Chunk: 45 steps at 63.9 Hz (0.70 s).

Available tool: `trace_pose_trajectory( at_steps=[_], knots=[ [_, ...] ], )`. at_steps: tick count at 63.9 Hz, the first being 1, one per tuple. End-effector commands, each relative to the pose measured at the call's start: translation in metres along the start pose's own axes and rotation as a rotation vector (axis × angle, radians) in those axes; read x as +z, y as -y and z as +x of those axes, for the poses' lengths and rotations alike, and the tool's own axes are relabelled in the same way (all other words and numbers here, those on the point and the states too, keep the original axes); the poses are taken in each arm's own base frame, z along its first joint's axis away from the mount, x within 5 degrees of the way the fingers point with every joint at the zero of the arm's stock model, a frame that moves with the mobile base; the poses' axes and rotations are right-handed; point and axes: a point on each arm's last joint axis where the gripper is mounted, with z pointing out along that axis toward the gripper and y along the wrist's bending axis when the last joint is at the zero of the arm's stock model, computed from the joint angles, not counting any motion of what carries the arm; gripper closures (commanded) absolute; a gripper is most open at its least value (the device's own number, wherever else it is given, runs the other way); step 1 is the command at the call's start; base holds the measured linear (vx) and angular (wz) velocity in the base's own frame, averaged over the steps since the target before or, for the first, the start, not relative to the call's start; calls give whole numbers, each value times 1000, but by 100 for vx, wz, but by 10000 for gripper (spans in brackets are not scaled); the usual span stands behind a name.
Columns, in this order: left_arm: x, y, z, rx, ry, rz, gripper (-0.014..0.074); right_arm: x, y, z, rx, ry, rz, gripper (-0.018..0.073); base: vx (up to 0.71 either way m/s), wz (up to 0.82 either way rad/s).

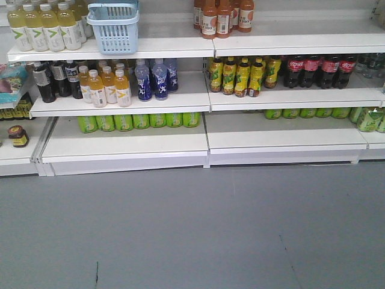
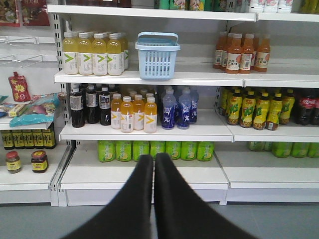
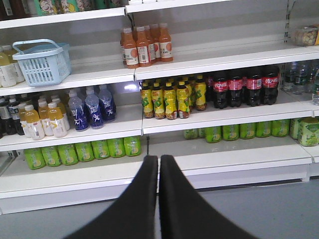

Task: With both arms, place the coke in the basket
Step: 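Drive the base toward the shelf holding the light-blue basket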

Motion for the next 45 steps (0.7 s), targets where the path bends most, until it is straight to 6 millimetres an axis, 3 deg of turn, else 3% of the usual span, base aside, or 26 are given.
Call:
trace_pose_trajectory(
  at_steps=[1, 45],
  knots=[
    [-1, 1, -8, -13, 87, 11, 603, -1, -1, -4, -13, 81, -14, 564, 0, 0],
    [-1, 1, -8, -13, 87, 11, 603, -1, -1, -4, -13, 81, -14, 564, 7, 1]
  ],
)
